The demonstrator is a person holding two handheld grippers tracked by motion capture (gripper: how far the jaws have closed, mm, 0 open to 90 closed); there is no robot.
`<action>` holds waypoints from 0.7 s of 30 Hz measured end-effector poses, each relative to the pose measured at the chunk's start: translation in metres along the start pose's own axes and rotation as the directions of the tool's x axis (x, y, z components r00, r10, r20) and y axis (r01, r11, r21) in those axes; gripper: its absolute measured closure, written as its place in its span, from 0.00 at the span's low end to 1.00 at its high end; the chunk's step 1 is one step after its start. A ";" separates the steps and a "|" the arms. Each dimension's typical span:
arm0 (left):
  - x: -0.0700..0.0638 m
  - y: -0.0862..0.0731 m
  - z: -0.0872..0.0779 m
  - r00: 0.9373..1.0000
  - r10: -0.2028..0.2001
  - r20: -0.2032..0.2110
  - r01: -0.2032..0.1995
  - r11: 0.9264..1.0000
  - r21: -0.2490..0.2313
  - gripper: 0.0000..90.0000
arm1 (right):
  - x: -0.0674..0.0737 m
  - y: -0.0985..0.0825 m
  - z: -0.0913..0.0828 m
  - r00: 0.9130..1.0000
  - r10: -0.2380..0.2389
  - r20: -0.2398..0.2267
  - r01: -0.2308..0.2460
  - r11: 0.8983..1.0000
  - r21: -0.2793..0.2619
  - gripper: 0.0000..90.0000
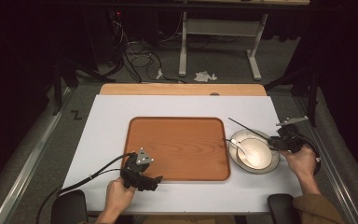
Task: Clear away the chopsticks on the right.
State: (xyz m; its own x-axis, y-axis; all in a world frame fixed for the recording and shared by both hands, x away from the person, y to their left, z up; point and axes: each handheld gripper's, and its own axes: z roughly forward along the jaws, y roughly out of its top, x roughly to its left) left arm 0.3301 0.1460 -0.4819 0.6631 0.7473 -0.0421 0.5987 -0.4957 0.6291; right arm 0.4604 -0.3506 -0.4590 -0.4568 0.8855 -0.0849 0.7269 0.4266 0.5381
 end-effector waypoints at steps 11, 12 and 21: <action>0.000 0.000 0.000 1.000 0.000 0.003 0.000 1.000 0.005 0.18 | -0.003 -0.002 0.001 1.000 -0.021 -0.002 0.021 1.000 -0.009 0.95; -0.001 0.000 0.001 1.000 -0.002 0.006 0.002 1.000 0.006 0.18 | -0.002 -0.002 0.001 1.000 -0.019 -0.002 0.019 1.000 -0.013 0.95; -0.001 0.000 0.000 1.000 -0.006 0.006 0.006 1.000 0.000 0.18 | 0.001 0.000 -0.016 1.000 -0.021 -0.005 0.020 0.997 -0.080 0.96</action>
State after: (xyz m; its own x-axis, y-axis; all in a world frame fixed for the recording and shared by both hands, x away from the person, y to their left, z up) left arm 0.3292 0.1454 -0.4821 0.6621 0.7477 -0.0507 0.6026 -0.4909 0.6291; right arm 0.4513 -0.3525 -0.4455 -0.4741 0.8757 -0.0920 0.6745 0.4283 0.6013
